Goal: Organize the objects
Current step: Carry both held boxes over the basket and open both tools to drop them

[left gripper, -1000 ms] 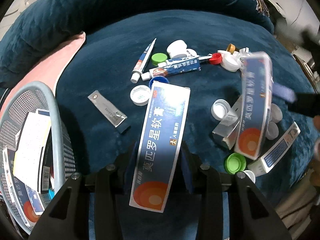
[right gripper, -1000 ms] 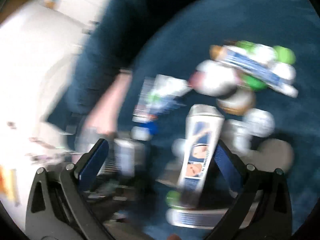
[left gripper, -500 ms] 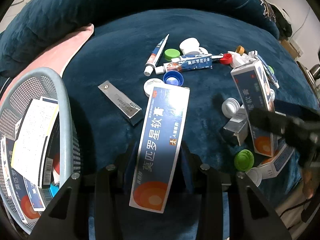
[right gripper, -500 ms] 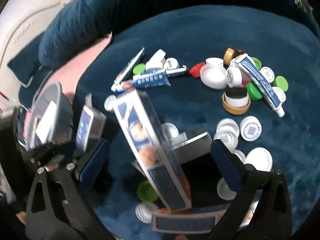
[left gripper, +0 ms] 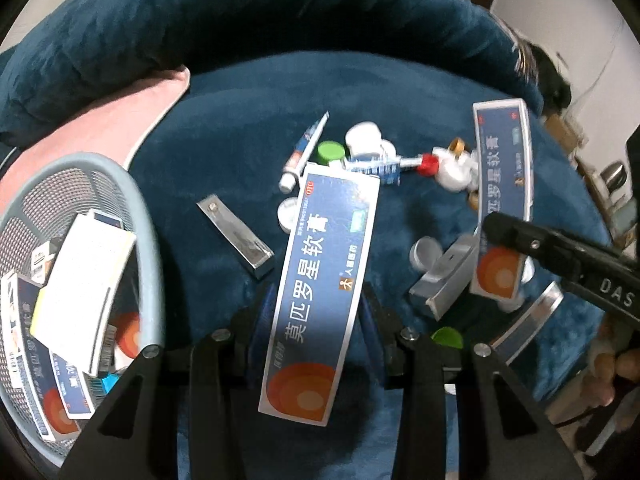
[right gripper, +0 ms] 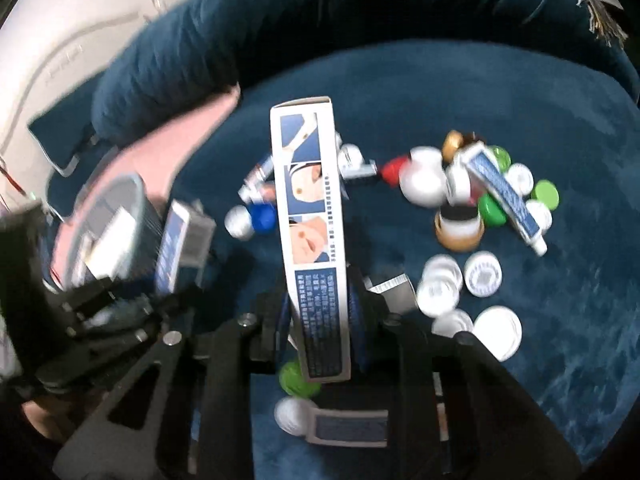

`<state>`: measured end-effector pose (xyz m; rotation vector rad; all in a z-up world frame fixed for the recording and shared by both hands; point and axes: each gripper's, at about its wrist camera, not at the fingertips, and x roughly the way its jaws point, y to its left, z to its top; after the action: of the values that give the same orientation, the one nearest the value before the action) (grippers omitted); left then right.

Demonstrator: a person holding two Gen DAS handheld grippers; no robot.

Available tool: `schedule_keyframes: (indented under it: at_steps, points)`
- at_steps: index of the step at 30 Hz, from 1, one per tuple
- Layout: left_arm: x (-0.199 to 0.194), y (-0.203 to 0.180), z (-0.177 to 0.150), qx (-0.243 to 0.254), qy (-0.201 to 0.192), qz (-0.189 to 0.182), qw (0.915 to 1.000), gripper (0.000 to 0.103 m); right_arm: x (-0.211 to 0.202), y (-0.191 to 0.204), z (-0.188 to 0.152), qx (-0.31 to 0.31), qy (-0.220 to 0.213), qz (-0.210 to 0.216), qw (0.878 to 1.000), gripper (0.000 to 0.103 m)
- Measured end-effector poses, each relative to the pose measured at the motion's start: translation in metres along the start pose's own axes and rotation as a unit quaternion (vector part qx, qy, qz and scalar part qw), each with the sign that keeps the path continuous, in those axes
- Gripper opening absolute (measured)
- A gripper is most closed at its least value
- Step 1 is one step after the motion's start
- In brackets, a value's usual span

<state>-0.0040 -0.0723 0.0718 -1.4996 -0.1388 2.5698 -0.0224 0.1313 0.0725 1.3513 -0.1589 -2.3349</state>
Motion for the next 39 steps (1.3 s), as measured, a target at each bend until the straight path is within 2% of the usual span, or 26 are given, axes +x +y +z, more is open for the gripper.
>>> schedule_keyframes:
  at_steps: [5, 8, 11, 13, 18, 23, 25, 31, 32, 33, 34, 35, 36, 37, 39]
  points:
    - [-0.038, 0.030, 0.012, -0.043, -0.039, 0.004, 0.9983, 0.043, -0.001, 0.011, 0.012, 0.029, -0.002, 0.053, 0.998, 0.026]
    - [-0.063, 0.059, 0.017, -0.071, -0.060, 0.025, 0.9954, 0.043, 0.003, 0.034, 0.019, 0.017, -0.003, 0.079, 0.997, 0.026]
    - [-0.083, 0.096, 0.015, -0.099, -0.063, 0.052, 0.9918, 0.043, 0.008, 0.066, 0.025, -0.002, -0.001, 0.111, 0.994, 0.026]
    - [-0.096, 0.126, 0.009, -0.124, -0.065, 0.075, 0.9873, 0.043, 0.013, 0.090, 0.027, -0.013, 0.006, 0.140, 0.990, 0.026]
    - [-0.122, 0.188, -0.009, -0.200, -0.079, 0.100, 0.9714, 0.043, 0.030, 0.143, 0.028, -0.028, 0.029, 0.199, 0.979, 0.026]
    - [-0.132, 0.233, -0.028, -0.244, -0.069, 0.149, 0.9558, 0.043, 0.043, 0.184, 0.028, -0.029, 0.054, 0.251, 0.966, 0.026]
    - [-0.130, 0.243, -0.036, -0.255, -0.063, 0.155, 0.9522, 0.043, 0.045, 0.196, 0.027, -0.030, 0.062, 0.266, 0.962, 0.026]
    - [-0.110, 0.258, -0.043, -0.257, -0.040, 0.137, 0.9558, 0.043, 0.048, 0.211, 0.024, -0.043, 0.072, 0.272, 0.959, 0.029]
    - [-0.104, 0.260, -0.044, -0.261, -0.034, 0.145, 0.9538, 0.057, 0.050, 0.213, 0.024, -0.043, 0.072, 0.277, 0.957, 0.029]
    - [-0.099, 0.261, -0.046, -0.266, -0.027, 0.156, 0.9507, 0.082, 0.053, 0.213, 0.024, -0.044, 0.075, 0.281, 0.956, 0.030]
    - [-0.095, 0.262, -0.049, -0.269, -0.022, 0.163, 0.9489, 0.091, 0.060, 0.216, 0.024, -0.047, 0.090, 0.279, 0.955, 0.042]
    - [-0.093, 0.261, -0.051, -0.271, -0.019, 0.165, 0.9482, 0.094, 0.065, 0.216, 0.023, -0.046, 0.105, 0.274, 0.955, 0.053]
    - [-0.095, 0.260, -0.052, -0.271, -0.023, 0.162, 0.9485, 0.094, 0.070, 0.215, 0.021, -0.041, 0.115, 0.266, 0.956, 0.073]
    - [-0.098, 0.256, -0.053, -0.267, -0.034, 0.160, 0.9497, 0.094, 0.070, 0.211, 0.019, -0.036, 0.113, 0.263, 0.957, 0.079]
    - [-0.105, 0.248, -0.051, -0.247, -0.054, 0.167, 0.9529, 0.097, 0.066, 0.204, 0.018, -0.036, 0.096, 0.257, 0.961, 0.081]
